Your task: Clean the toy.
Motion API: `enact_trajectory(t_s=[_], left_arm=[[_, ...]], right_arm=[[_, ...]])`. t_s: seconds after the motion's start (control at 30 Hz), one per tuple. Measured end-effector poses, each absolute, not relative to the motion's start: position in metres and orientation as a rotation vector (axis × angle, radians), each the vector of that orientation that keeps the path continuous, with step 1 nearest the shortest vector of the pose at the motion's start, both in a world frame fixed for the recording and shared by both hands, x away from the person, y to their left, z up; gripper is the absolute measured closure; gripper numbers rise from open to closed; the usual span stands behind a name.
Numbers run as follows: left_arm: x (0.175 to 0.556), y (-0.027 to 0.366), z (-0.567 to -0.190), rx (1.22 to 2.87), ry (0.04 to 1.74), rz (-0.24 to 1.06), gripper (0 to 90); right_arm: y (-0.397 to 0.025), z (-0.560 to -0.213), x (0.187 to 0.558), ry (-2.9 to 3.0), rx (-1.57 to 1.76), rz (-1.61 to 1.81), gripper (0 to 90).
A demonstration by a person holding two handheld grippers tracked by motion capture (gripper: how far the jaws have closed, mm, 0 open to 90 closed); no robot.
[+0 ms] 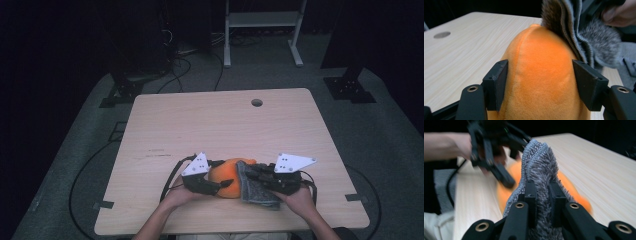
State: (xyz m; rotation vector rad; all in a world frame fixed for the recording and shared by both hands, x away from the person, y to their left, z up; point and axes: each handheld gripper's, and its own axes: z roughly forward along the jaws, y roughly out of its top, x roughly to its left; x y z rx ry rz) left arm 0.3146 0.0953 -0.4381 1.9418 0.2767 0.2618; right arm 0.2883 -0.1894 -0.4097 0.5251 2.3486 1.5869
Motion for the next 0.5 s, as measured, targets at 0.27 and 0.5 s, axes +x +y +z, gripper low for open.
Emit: enact_trajectory(t_s=[0.27,0.5], left_arm=[[0.311,0.095,-0.44,1.953,0.234,0.297,33.3],[0.317,0.096,-0.438,1.927,0.294,0.201,24.3]], right_arm=[[-0.17,-0.405,0.294,2.369,0.491,1.574,79.7],[-0.193,-0.414,0.299,2.351,0.589,1.567,79.7]])
